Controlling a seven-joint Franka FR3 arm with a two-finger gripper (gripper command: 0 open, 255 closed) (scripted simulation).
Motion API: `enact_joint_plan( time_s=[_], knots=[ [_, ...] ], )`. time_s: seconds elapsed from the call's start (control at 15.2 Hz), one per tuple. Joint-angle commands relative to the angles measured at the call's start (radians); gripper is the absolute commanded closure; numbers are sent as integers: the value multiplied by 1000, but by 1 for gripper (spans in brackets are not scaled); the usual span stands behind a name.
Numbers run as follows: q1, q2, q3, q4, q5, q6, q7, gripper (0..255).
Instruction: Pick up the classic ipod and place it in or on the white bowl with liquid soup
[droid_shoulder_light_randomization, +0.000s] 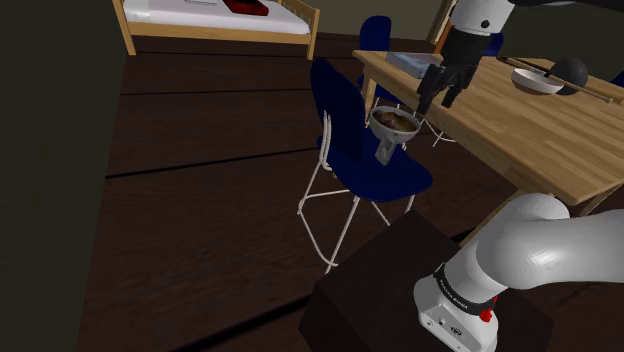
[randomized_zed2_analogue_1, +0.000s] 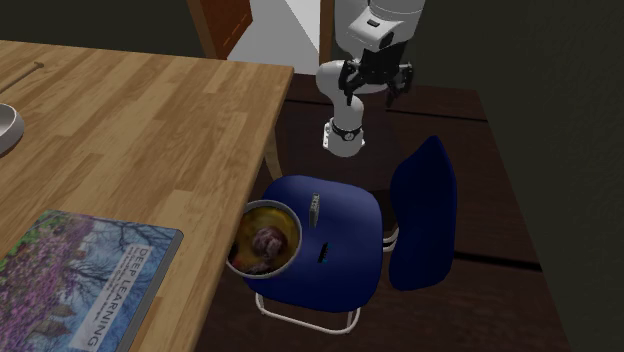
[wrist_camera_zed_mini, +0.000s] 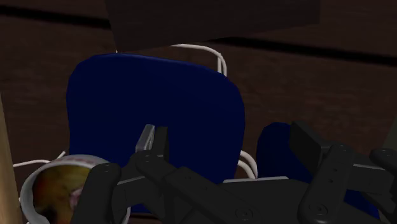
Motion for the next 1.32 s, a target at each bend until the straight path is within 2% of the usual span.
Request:
enact_joint_plan(
  time_s=[0.0, 0.66, 1.25],
  knots=[
    [0, 0, 0, 0, 0, 0, 0, 0],
    [-34, 185, -148, -117, -65, 310, -121, 0],
    [-43, 464, -278, -106, -58, 580, -247, 0]
  ],
)
